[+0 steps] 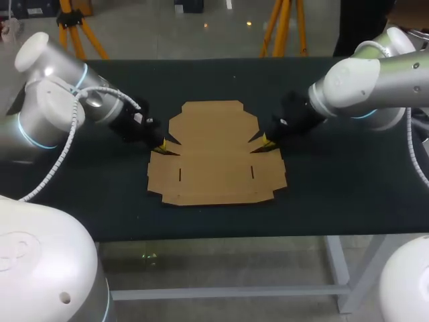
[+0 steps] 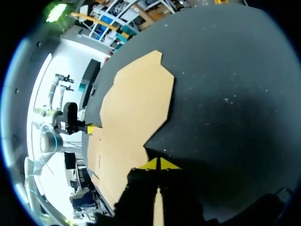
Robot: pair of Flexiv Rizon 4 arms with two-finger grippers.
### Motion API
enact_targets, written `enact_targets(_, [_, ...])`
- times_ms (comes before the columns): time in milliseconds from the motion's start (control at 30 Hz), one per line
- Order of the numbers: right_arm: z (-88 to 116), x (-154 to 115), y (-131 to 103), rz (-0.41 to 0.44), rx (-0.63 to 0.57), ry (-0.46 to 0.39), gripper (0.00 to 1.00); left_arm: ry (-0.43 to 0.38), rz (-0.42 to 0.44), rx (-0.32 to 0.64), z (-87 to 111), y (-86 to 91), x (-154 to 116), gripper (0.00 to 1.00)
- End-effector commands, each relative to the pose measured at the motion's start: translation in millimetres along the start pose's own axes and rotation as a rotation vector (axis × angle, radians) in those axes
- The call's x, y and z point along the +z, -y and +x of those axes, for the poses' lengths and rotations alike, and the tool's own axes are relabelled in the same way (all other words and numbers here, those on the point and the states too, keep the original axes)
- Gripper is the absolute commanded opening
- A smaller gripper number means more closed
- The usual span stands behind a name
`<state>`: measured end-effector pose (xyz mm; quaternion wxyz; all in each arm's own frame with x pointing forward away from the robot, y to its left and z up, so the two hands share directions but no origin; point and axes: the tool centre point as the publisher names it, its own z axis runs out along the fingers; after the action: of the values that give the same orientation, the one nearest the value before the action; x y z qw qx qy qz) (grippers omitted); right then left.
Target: Assemble the packaging by folding the flat box into shape, placing the metal phone stand inside, and closing the box properly
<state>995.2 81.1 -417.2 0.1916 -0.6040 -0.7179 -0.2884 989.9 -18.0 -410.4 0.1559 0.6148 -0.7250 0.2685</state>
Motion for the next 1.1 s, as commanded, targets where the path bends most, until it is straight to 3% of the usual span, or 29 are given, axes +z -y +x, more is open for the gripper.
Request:
enact_targets(33, [3,-1,1,-0.008,0.001,0.005,0.0,0.018,0.001,0.003,7.6,-1.8,-4,0.0])
enact_targets(367, [14,1,0,-0.024,0.001,0.034,0.0,0.06,0.0,0.039,23.8,-5.3,-9,0.0])
enact_targets(1100, [31,8,-5,-0.037,-0.01,0.103,0.0,0.085,-0.034,0.071,37.3,-2.1,-5,0.0])
